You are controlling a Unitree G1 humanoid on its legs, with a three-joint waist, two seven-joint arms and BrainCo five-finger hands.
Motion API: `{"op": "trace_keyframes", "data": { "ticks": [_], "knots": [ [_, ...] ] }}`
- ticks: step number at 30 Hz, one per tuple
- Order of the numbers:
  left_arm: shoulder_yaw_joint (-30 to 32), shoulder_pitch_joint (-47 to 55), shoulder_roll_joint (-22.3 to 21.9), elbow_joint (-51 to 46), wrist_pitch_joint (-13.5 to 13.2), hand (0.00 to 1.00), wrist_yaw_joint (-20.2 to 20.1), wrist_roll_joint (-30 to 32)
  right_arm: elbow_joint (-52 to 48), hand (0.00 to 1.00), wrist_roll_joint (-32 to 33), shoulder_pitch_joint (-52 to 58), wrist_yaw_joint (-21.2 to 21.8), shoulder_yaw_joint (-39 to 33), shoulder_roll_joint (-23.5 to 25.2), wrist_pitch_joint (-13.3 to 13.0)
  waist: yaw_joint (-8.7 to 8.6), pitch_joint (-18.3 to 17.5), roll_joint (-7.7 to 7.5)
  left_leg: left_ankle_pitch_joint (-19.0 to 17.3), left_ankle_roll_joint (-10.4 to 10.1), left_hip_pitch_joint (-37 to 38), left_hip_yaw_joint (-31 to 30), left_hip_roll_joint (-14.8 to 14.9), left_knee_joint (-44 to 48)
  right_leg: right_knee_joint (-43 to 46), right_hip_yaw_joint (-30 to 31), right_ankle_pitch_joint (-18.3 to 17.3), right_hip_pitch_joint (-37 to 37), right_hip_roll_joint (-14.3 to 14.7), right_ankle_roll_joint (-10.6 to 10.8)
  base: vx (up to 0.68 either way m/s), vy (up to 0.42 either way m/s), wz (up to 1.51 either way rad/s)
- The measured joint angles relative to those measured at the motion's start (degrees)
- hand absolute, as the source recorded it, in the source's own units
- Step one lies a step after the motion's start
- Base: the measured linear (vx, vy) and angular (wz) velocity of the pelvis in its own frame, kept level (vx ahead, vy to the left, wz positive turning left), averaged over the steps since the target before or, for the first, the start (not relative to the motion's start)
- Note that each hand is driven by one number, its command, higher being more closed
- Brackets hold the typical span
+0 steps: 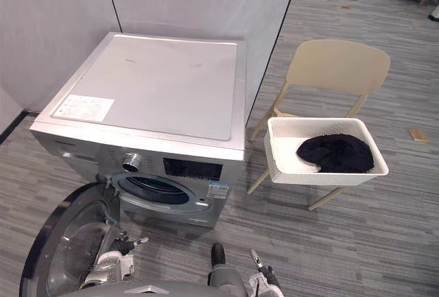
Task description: Pick up the laundry basket with both hands and put the clothes into the washing machine.
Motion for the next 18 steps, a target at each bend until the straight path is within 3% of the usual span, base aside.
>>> {"op": "trace_keyframes", "data": {
  "ticks": [5,7,12,15,16,17,18],
  "knots": [
    [-5.0,-0.1,1.9,0.3,-0.8,0.00,-1.0,-2.9,4.6,0.00,-3.0,-0.9,0.0,-1.5,-1.1,0.9,-0.48,-0.3,-0.03,0.0,0.0,1.5,-4.0,-0.5,0.8,-5.0,-2.4,1.2,5.9,-0.4,0.2,0.07,0.034,0.29],
    [-6.4,0.1,2.7,0.3,-1.1,0.00,-1.1,-4.4,4.8,0.00,-3.0,-1.5,0.0,-1.1,-1.2,0.7,-0.37,0.1,0.33,0.0,0.0,0.2,-8.1,-0.4,4.6,-5.3,-4.7,-0.4,8.5,-0.7,-0.5,-0.01,-0.010,0.56],
    [-6.3,2.9,2.7,0.1,-1.2,0.00,-1.3,-4.6,4.0,0.00,-3.0,-4.7,0.0,3.8,-2.5,-0.5,1.00,2.4,0.69,0.6,1.0,-5.7,-10.9,-1.7,18.5,-2.1,-4.8,-2.6,10.1,-2.0,-0.2,-0.09,0.002,0.34],
    [-2.1,5.2,2.9,0.2,-1.3,0.00,-2.0,-4.6,1.9,0.00,-2.5,-8.4,0.0,7.3,-1.7,-0.8,2.08,2.4,1.84,0.7,1.5,-5.2,-10.3,-2.0,17.3,-1.1,-4.1,-3.0,8.7,-2.3,0.0,-0.15,0.051,0.03],
    [-0.9,5.4,2.8,0.4,-1.3,0.00,-2.1,-4.6,1.7,0.00,-2.2,-9.7,0.1,8.0,-1.5,-1.0,2.07,2.3,2.13,-0.4,1.8,-5.2,-9.8,-2.1,17.8,-1.1,-3.9,-3.0,8.0,-2.7,0.0,-0.23,0.164,-0.25],
    [2.8,5.7,2.3,0.7,-1.1,0.00,-2.1,-5.1,0.3,0.00,-1.6,-11.3,0.1,10.0,-1.0,-1.3,2.79,2.4,3.09,-4.7,2.2,-6.4,-7.8,-2.8,24.6,-1.5,-2.5,-2.4,7.4,-2.3,0.9,-0.20,0.224,-0.35],
    [4.0,6.1,2.4,0.7,-1.0,0.00,-2.0,-5.1,-1.3,0.00,-0.9,-11.6,0.1,11.3,-0.9,-1.5,3.00,2.4,3.73,-6.7,3.3,-5.9,-6.5,-2.5,24.4,-1.9,-1.8,-2.2,7.5,-1.5,1.2,-0.19,0.227,-0.44]
  ]
}}
